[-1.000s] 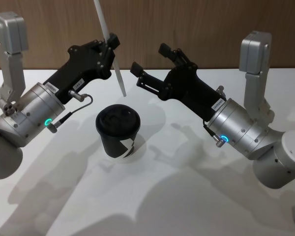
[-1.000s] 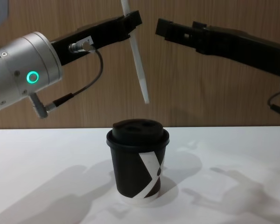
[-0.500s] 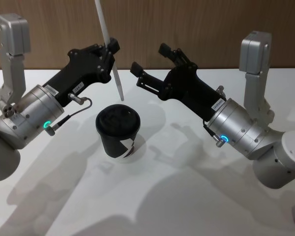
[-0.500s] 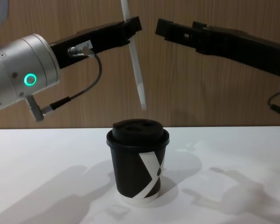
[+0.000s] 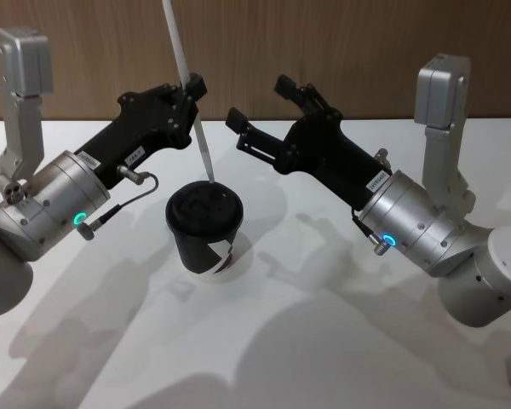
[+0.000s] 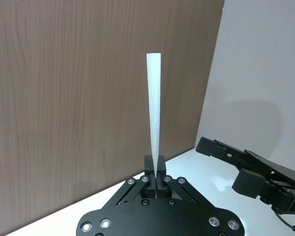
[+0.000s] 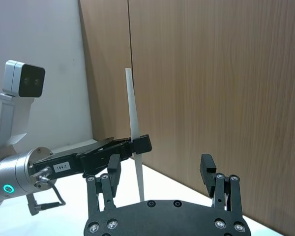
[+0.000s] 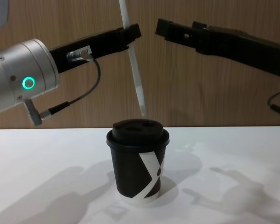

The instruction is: Pick up the straw with one hand, pass it to the other hand, and insert it into the cup.

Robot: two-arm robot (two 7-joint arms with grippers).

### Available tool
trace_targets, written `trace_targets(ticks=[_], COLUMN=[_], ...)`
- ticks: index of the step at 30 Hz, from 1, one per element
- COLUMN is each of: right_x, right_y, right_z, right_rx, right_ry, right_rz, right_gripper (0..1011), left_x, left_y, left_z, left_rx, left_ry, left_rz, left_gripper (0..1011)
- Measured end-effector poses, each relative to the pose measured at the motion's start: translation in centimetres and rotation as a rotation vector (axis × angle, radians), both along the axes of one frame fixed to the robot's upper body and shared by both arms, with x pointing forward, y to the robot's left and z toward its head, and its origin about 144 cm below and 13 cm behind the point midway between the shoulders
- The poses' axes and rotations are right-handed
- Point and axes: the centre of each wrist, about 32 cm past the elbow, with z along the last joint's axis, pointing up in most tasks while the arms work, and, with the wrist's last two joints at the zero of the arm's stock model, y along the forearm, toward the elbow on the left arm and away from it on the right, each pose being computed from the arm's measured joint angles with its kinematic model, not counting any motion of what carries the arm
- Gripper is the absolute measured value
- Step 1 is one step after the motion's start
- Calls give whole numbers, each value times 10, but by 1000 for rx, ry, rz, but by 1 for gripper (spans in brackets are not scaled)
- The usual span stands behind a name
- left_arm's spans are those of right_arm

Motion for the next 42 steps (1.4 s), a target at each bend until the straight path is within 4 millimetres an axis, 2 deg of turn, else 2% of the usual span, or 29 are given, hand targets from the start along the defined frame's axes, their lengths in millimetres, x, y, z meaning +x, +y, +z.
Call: trace_targets(ticks=[42], right_x=[0], right_y=[0], right_z=[0], right_rx=[0], right_ry=[0], right_rz=[0], right_gripper=[1001], left_x=[10], left_y=[-1], left_z=[-4], left_rx=[-4], left_ry=[84], left_rz=[-39], left_gripper=[5])
